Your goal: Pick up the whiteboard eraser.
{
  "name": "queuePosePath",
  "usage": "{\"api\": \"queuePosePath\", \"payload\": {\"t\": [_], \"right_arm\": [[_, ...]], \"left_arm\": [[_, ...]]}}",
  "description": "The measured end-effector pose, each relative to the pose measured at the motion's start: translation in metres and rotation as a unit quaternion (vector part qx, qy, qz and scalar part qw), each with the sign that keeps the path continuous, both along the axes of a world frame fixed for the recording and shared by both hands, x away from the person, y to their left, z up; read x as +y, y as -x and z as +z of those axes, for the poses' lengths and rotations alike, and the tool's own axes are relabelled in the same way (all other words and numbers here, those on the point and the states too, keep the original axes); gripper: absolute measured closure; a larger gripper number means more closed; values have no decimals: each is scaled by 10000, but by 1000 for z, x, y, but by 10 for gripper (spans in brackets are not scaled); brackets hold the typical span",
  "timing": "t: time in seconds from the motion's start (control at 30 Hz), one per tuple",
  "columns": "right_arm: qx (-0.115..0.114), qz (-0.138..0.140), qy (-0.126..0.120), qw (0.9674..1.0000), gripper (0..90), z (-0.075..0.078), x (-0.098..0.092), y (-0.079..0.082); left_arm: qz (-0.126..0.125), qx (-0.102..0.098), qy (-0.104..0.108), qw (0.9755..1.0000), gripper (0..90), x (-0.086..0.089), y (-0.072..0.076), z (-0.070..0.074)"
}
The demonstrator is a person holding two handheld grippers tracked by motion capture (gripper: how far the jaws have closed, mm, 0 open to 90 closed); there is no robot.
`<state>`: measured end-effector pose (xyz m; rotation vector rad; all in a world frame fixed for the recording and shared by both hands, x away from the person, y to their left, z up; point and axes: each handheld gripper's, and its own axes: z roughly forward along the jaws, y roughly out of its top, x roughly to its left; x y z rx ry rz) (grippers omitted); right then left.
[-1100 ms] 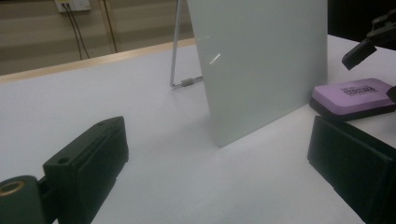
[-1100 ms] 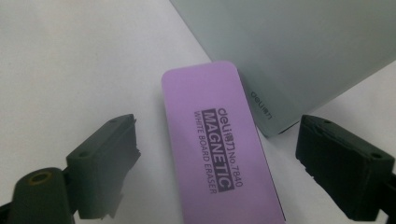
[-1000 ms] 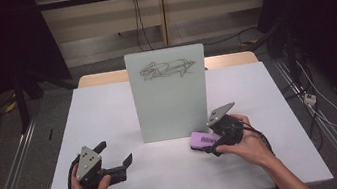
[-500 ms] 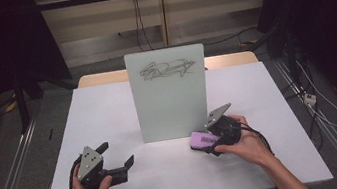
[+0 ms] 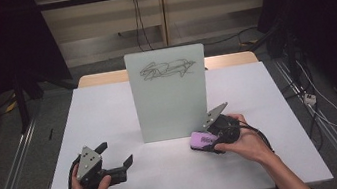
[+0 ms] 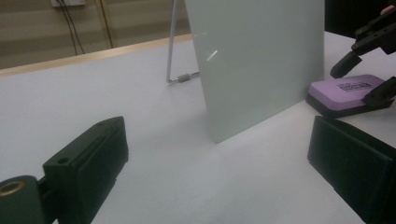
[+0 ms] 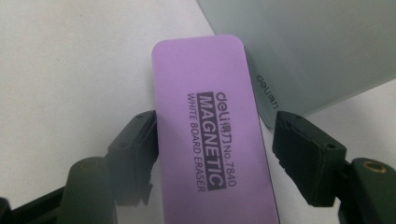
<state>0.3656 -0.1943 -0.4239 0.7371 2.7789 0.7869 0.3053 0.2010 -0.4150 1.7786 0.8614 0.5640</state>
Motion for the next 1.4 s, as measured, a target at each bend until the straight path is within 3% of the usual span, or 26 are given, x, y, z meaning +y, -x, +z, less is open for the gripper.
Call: {"api": "queuePosePath", "payload": {"t": [0.27, 0.47, 0.83, 1.4], "right_arm": [[52, 74, 106, 9999, 387, -2, 3, 0], [44, 67, 276, 9996, 393, 0, 6, 1], [6, 112, 404, 9991, 407, 1, 8, 2], [-108, -13, -19, 9999, 410, 15, -3, 9]], "left_arm": [[193, 202, 297, 9992, 50, 8, -3, -2], [175, 139, 192, 9996, 50, 8, -2, -1], [140, 177, 209, 9995, 50, 6, -2, -2], [143, 208, 214, 9995, 51, 9, -2, -3]]}}
